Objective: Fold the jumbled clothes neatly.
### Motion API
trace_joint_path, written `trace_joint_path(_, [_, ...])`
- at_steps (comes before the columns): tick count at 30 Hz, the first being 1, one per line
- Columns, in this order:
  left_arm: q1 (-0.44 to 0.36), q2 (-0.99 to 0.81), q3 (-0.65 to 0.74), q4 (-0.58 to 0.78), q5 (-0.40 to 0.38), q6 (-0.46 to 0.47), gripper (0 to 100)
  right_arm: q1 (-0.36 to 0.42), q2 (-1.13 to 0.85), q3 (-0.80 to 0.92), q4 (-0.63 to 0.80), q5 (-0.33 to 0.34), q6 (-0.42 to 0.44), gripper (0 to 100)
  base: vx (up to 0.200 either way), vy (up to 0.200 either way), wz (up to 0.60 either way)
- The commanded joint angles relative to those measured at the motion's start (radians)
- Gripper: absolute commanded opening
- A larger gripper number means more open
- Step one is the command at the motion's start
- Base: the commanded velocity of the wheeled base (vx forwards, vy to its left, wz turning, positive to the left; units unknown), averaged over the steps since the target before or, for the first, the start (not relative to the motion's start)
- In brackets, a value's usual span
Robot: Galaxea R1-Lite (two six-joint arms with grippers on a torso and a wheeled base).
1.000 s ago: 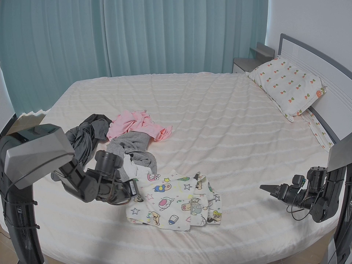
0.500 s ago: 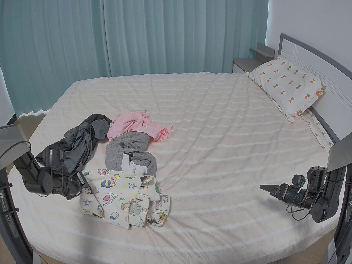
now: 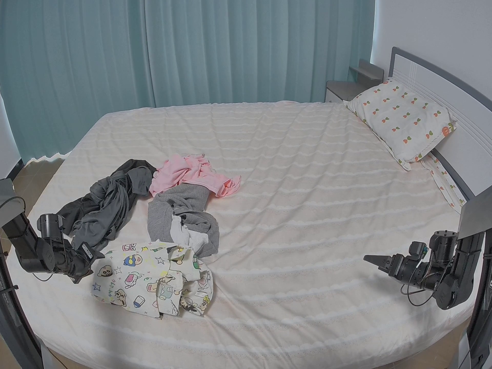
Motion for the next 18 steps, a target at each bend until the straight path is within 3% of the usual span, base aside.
trace_joint_path(1, [0.056, -0.065, 0.031, -0.051, -0.061, -0.004, 100, 0.021, -0.143, -0.027, -0.011, -0.021, -0.001, 100, 0.0, 0.0, 0.0])
trace_joint_path(4, [0.09, -0.168, 0.07, -0.085, -0.141, -0.004, 100, 0.038, -0.266, -0.01, -0.009, -0.062, -0.001, 100, 0.0, 0.0, 0.0])
trace_joint_path(5, [0.104, -0.257, 0.094, -0.11, -0.199, -0.005, 100, 0.039, -0.36, 0.015, -0.009, -0.105, -0.001, 100, 0.0, 0.0, 0.0])
trace_joint_path(6, [0.104, -0.257, 0.094, -0.11, -0.199, -0.005, 100, 0.039, -0.36, 0.015, -0.009, -0.105, -0.001, 100, 0.0, 0.0, 0.0])
trace_joint_path(7, [0.124, -0.364, 0.13, -0.136, -0.268, -0.008, 100, 0.039, -0.475, 0.058, -0.009, -0.137, -0.006, 100, 0.0, 0.0, 0.0])
trace_joint_path(8, [0.124, -0.364, 0.13, -0.136, -0.268, -0.008, 100, 0.039, -0.475, 0.058, -0.009, -0.137, -0.006, 100, 0.0, 0.0, 0.0])
trace_joint_path(10, [0.136, -0.59, 0.206, -0.159, -0.383, -0.011, 100, 0.039, -0.692, 0.164, -0.006, -0.145, -0.01, 100, 0.0, 0.0, 0.0])
trace_joint_path(13, [0.13, -0.801, 0.274, -0.159, -0.432, -0.011, 100, 0.032, -0.878, 0.25, 0.014, -0.148, -0.027, 100, 0.0, 0.0, 0.0])
trace_joint_path(16, [0.118, -1.01, 0.354, -0.156, -0.485, -0.013, 100, -0.025, -1.087, 0.25, 0.193, -0.18, -0.059, 100, 0.0, 0.0, 0.0])
trace_joint_path(18, [0.108, -1.157, 0.409, -0.151, -0.589, -0.016, 100, -0.074, -1.269, 0.248, 0.394, -0.179, -0.098, 100, 0.0, 0.0, 0.0])
